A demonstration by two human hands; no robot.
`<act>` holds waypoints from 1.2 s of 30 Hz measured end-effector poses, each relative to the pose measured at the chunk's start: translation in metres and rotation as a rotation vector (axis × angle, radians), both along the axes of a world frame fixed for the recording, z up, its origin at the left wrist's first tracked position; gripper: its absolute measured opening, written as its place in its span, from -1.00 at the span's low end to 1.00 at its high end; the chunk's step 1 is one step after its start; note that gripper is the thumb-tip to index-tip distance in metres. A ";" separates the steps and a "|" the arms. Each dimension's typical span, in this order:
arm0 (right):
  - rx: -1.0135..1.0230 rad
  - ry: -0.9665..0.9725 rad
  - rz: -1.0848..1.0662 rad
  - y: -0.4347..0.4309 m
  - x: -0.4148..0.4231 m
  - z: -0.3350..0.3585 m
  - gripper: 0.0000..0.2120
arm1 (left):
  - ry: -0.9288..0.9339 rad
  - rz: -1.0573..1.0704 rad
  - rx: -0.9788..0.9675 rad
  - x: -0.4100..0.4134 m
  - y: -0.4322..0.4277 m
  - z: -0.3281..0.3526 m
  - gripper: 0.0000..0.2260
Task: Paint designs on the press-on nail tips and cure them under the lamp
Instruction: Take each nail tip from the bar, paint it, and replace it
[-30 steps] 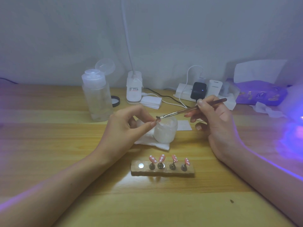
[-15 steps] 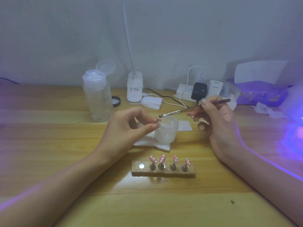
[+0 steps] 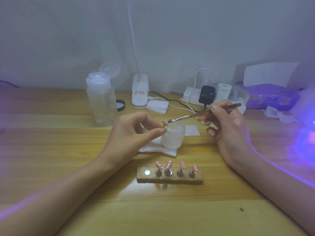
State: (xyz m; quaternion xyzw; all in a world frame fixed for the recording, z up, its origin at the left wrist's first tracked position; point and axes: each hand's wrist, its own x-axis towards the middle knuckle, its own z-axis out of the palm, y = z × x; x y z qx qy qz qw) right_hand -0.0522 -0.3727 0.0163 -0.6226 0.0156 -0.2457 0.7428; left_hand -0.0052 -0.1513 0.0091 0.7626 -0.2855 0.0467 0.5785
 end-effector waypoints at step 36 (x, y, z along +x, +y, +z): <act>0.156 -0.235 0.004 -0.008 -0.004 0.020 -0.78 | 0.160 0.025 -0.155 0.008 0.006 -0.004 -0.93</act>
